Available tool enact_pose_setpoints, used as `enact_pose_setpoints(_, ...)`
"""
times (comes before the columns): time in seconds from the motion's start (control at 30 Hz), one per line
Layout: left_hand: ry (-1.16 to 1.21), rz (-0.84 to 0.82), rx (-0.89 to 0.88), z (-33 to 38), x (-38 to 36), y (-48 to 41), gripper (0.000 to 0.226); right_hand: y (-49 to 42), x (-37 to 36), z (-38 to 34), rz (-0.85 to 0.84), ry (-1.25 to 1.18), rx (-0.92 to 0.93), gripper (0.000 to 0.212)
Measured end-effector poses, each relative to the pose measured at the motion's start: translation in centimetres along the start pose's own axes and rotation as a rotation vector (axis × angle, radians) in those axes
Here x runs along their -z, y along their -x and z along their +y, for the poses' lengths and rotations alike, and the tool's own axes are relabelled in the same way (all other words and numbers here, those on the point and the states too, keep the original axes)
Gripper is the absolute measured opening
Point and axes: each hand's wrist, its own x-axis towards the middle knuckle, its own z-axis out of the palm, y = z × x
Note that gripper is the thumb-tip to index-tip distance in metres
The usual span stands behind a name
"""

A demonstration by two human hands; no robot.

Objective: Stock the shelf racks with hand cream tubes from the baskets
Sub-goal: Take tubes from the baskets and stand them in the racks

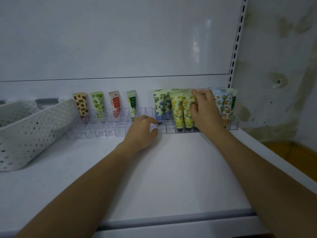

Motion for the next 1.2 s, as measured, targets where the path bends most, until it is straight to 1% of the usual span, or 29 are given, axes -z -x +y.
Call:
enact_pose_setpoints(0.17,0.013,0.077,0.001,0.1,0.1,-0.2,0.033,-0.1,0.0,-0.3,0.102,-0.003,-0.020,0.047)
enact_pose_setpoints(0.27,-0.004,0.142,0.015,0.2,0.3,-0.3,0.033,-0.1,0.0,-1.0,0.124,-0.001,0.053,0.044)
enact_pose_setpoints(0.37,-0.037,0.195,0.040,0.5,1.4,-0.8,0.033,0.5,-0.3,-2.5,0.065,-0.022,0.133,0.043)
enact_pose_setpoints(0.47,-0.115,0.199,0.007,0.0,4.2,-1.7,0.033,1.1,-1.0,-4.4,-0.023,-0.036,0.229,0.043)
enact_pose_setpoints(0.53,-0.188,0.216,-0.017,-1.0,7.2,-1.9,0.033,0.7,-1.7,-5.9,-0.090,-0.029,0.300,0.045)
enact_pose_setpoints(0.67,-0.273,0.278,-0.007,-4.6,14.2,-1.0,0.031,-1.0,-3.3,-11.1,-0.163,-0.089,0.355,0.043)
enact_pose_setpoints(0.73,-0.285,0.288,0.023,-6.6,16.9,-0.4,0.030,-1.6,-4.0,-13.8,-0.194,-0.138,0.367,0.047)
enact_pose_setpoints(0.8,-0.314,0.273,0.065,-9.4,19.5,0.6,0.029,-2.1,-5.2,-17.4,-0.230,-0.200,0.383,0.050)
enact_pose_setpoints(0.9,-0.359,0.216,0.114,-13.4,22.2,2.3,0.031,-2.7,-7.5,-22.3,-0.264,-0.290,0.414,0.041)
enact_pose_setpoints(1.0,-0.343,0.174,0.157,-17.3,23.7,3.6,0.033,-3.1,-10.1,-26.2,-0.310,-0.352,0.435,0.038)
enact_pose_setpoints(1.1,-0.348,0.062,0.179,-20.9,24.3,4.1,0.036,-3.7,-12.5,-28.7,-0.393,-0.391,0.423,0.038)
enact_pose_setpoints(1.2,-0.364,-0.072,0.169,-23.9,24.8,3.6,0.035,-4.5,-14.5,-30.0,-0.440,-0.413,0.411,0.036)
